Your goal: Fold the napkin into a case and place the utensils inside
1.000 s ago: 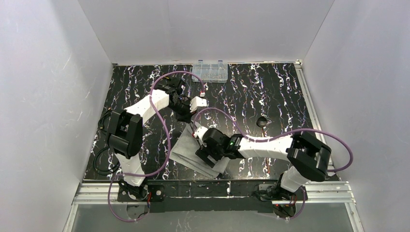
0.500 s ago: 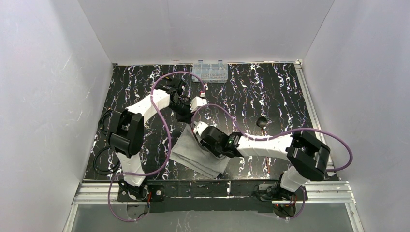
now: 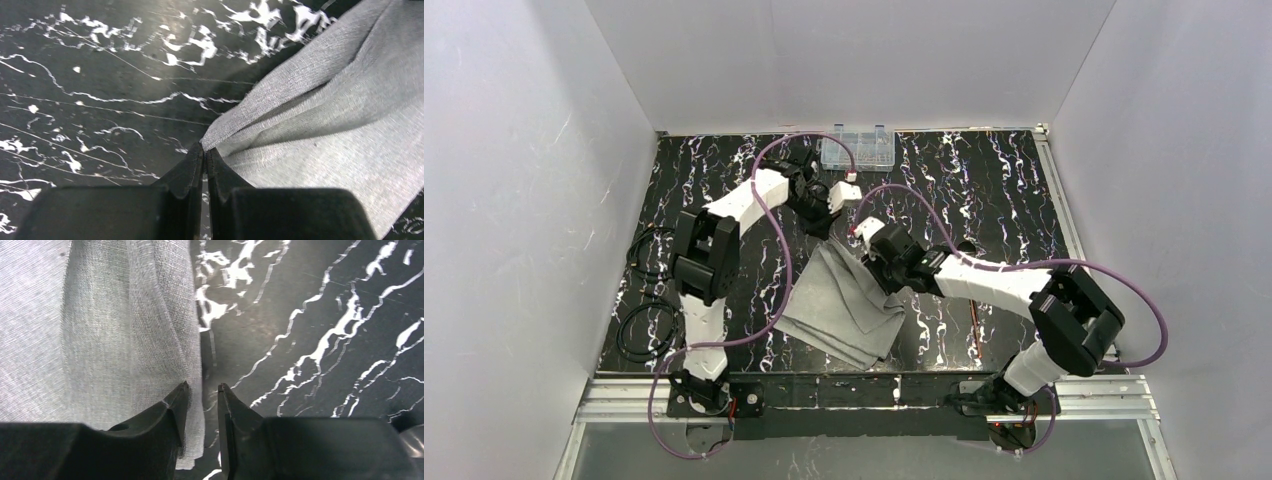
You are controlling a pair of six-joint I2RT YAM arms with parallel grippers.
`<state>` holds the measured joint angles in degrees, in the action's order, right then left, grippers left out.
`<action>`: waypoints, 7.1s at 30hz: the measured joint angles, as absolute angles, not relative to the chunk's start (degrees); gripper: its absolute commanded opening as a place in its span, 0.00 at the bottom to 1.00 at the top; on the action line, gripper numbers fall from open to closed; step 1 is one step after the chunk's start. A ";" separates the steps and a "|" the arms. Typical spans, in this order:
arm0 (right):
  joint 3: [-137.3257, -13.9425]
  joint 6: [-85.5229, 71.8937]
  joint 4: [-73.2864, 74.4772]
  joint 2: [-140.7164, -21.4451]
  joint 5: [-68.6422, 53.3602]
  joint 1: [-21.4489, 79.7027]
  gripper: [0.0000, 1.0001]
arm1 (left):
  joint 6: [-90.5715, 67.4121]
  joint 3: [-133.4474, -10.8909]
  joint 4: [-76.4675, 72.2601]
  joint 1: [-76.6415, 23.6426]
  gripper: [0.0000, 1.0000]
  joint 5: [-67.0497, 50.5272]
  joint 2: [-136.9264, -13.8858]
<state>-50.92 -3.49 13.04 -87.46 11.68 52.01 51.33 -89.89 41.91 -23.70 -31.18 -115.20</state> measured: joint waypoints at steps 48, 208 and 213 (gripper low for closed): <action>-49.56 -12.23 6.28 -93.08 8.56 60.12 0.74 | 55.42 -78.54 62.76 -15.44 0.40 -41.52 -99.42; -88.01 -4.78 55.37 -68.25 -22.76 41.58 0.01 | 53.21 -85.86 43.31 -24.62 0.93 -52.29 -88.60; -80.62 -12.67 63.64 -67.00 -3.40 39.55 0.01 | 54.98 -87.42 42.57 -26.33 0.87 -43.62 -101.27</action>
<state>-80.62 -12.67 63.64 -67.00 -3.40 39.55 54.98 -87.42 42.57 -26.33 -43.62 -101.27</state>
